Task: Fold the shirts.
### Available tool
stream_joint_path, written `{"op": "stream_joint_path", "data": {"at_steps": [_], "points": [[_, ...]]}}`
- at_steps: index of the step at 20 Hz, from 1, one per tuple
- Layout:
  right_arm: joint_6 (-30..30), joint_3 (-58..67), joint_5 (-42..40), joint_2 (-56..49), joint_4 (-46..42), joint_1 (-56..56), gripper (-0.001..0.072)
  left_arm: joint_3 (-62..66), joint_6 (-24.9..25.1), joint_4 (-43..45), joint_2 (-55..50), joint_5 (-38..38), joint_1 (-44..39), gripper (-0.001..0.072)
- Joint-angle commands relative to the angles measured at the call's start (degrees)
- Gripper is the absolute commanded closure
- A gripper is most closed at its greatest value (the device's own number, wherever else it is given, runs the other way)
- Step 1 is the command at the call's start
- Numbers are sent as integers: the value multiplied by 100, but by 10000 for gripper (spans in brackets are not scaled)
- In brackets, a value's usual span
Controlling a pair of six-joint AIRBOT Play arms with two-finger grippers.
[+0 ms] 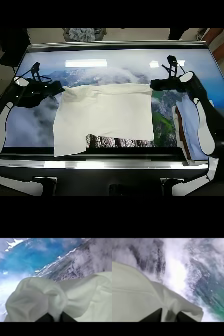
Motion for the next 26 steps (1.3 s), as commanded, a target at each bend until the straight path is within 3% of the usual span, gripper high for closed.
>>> {"op": "stream_joint_path", "data": {"at_steps": [1, 2, 4, 6, 7, 8, 9, 13, 16, 24, 26], "points": [[-4, 63, 299, 44, 168, 24, 137, 354, 28, -55, -153, -715, 136, 118], [-129, 162, 817, 219, -17, -118, 102, 643, -24, 9, -153, -1263, 352, 70], [-192, 232, 1882, 573, -686, -481, 103, 1056, -293, 675, -127, -2496, 826, 183], [-164, 197, 3394, 833, -1478, -898, 108, 855, -466, 1392, -4, -3528, 1244, 198], [-168, 98, 3945, 896, -1722, -1025, 111, 437, -461, 1506, 136, -3805, 1429, 211], [-175, -57, 4345, 949, -1919, -1086, 111, -129, -439, 1510, 337, -3845, 1580, 290], [-245, -278, 4579, 1010, -2059, -1097, 111, -846, -289, 1506, 597, -3698, 1700, 331], [-350, -1064, 4500, 1167, -1670, -1093, 112, -2699, 201, 1401, 1095, -2634, 1843, 317], [-452, -1161, 4546, 1167, -1661, -1093, 112, -2874, 490, 730, 1032, -2076, 1838, 316], [-516, -1360, 4566, 1228, -1652, -1091, 111, -2889, 487, 446, 914, -1307, 1615, 320], [-533, -1676, 4378, 1401, -1657, -1093, 109, -2896, 485, 437, 828, -1327, 1491, 408]]}}
